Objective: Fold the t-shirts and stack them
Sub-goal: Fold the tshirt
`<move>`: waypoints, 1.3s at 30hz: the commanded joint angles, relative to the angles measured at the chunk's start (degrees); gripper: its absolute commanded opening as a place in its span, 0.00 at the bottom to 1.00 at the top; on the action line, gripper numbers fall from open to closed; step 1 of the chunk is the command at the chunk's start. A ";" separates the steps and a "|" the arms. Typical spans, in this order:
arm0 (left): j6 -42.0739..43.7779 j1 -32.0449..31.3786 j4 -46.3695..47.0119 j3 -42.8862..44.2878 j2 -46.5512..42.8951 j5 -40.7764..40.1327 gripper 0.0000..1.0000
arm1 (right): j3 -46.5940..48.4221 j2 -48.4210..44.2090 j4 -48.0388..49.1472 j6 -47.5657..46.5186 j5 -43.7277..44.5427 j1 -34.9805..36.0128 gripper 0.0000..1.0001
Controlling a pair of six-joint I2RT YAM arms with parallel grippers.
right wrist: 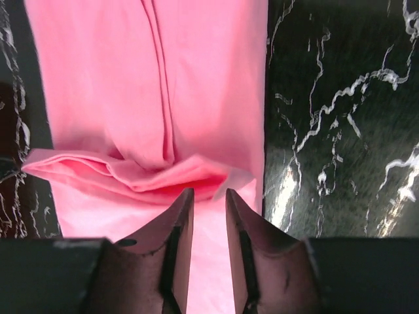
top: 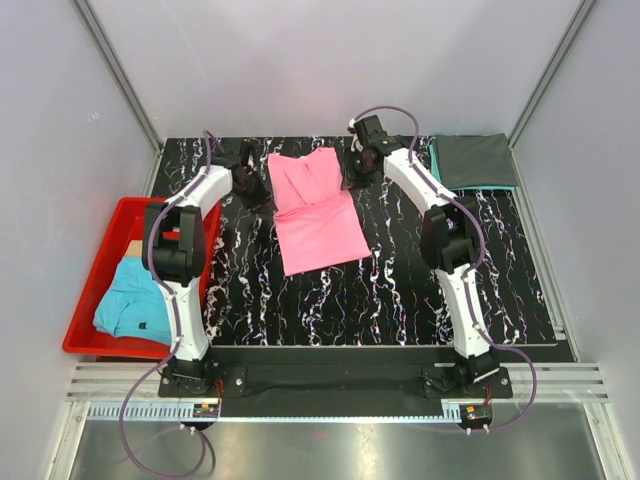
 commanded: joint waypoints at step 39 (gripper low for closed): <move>9.92 -1.11 5.63 16.04 6.99 -4.47 0.25 | -33.24 -20.64 5.67 3.50 1.89 -1.43 0.38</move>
